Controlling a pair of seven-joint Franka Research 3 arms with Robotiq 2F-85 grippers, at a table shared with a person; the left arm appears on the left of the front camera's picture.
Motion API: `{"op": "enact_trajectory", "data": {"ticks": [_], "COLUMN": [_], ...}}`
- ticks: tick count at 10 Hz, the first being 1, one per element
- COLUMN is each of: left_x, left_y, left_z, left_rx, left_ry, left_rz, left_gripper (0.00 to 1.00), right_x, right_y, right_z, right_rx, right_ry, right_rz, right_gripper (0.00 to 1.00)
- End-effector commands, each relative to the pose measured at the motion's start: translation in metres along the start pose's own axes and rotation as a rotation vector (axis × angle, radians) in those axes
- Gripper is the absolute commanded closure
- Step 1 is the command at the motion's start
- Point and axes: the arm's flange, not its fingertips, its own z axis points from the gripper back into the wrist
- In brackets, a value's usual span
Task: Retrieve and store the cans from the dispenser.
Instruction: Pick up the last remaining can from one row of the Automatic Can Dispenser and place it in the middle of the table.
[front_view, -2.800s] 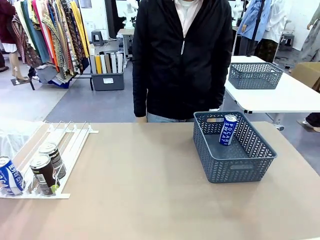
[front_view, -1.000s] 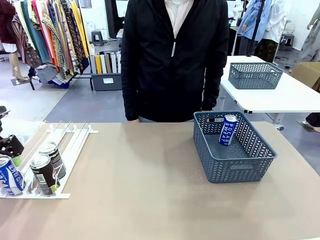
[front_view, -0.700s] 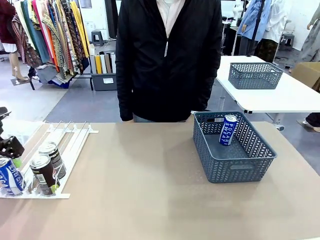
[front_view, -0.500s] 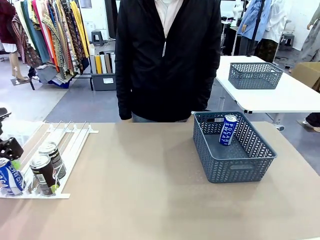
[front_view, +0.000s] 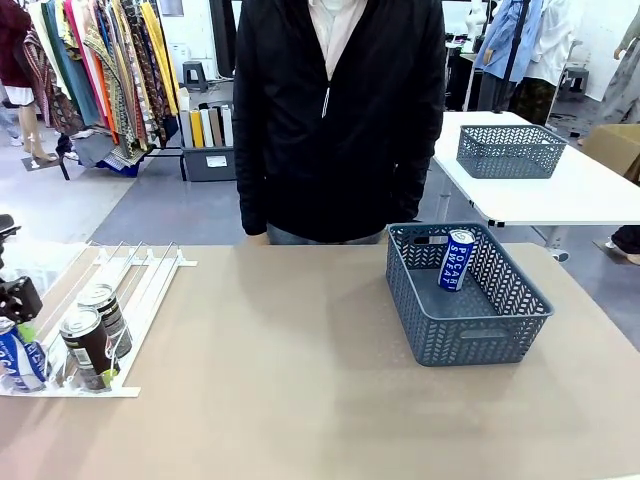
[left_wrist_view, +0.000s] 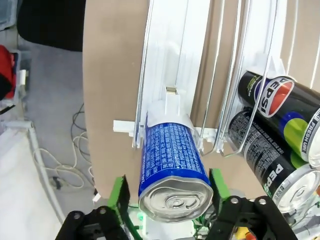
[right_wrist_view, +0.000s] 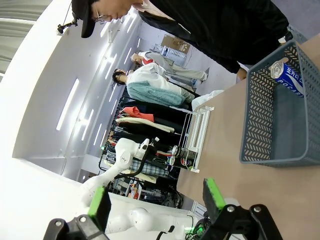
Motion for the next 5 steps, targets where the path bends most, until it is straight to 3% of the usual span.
{"op": "enact_trajectory", "data": {"ticks": [1, 5], "left_x": [0.0025, -0.0013], "left_y": [0.0008, 0.0015], "left_z": [0.0015, 0.0069], "left_rx": [0.023, 0.010], "left_ry": [-0.016, -0.032], "left_rz": [0.025, 0.018], "left_gripper": [1.00, 1.00], "right_x": [0.0039, 0.0039], "right_y": [0.0027, 0.0027], "right_z": [-0.0016, -0.0016], "right_rx": [0.020, 0.020], "right_ry": [-0.013, -0.013], "right_rz": [0.019, 0.019], "right_gripper": [0.00, 0.00]}}
